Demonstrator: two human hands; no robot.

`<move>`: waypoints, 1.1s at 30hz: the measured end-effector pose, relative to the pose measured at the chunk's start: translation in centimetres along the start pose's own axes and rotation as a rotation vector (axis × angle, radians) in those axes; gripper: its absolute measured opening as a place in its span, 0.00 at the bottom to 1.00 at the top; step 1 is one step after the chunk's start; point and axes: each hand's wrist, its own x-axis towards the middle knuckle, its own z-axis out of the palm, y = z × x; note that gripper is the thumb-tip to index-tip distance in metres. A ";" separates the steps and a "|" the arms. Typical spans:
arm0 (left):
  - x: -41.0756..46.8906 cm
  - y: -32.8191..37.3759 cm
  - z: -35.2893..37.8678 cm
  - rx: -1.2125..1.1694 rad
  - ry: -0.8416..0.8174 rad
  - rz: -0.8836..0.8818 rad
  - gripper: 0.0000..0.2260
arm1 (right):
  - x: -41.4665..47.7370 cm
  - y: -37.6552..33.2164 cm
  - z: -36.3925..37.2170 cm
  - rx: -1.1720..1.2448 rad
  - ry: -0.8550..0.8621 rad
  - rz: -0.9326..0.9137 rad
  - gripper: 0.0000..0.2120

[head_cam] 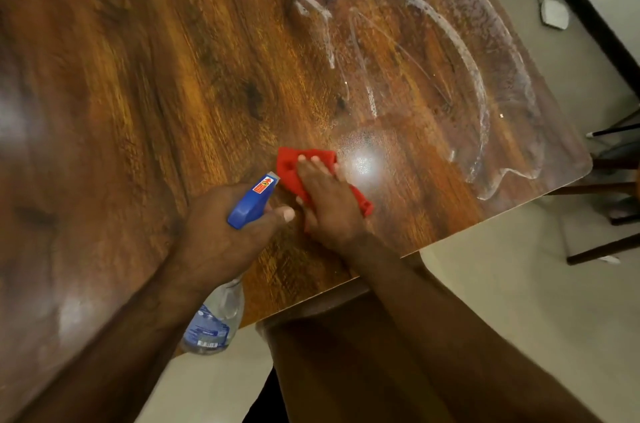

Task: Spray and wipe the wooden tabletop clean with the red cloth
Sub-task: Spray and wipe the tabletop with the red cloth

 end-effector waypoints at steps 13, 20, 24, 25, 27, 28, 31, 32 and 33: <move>-0.8 0.9 -1.5 -0.019 0.044 0.040 0.18 | -3.9 12.1 -8.7 -0.026 0.161 0.376 0.30; -2.2 2.2 1.5 -0.015 0.076 -0.125 0.22 | 3.7 7.7 -6.1 -0.007 0.202 0.400 0.31; -2.8 4.3 3.8 -0.022 0.015 -0.146 0.27 | 1.7 4.5 -3.3 0.009 -0.009 0.035 0.32; -2.9 4.9 4.4 0.020 0.030 -0.109 0.21 | 0.2 5.1 -3.5 0.019 -0.042 -0.037 0.32; -3.3 6.6 5.8 0.027 0.075 -0.090 0.16 | -2.7 8.1 -4.5 0.019 -0.049 -0.119 0.33; -3.6 7.5 6.6 0.013 0.077 -0.081 0.15 | -4.0 9.9 -5.4 0.016 -0.035 -0.126 0.34; -4.2 9.7 8.8 -0.030 0.098 -0.083 0.18 | -6.8 17.1 -9.0 0.068 0.034 0.082 0.32; -4.2 10.3 9.4 -0.044 0.110 -0.094 0.18 | -7.4 19.7 -10.5 0.067 0.068 0.178 0.30; -4.1 10.8 10.1 -0.037 0.110 -0.076 0.18 | -7.7 22.1 -11.8 0.054 0.103 0.256 0.29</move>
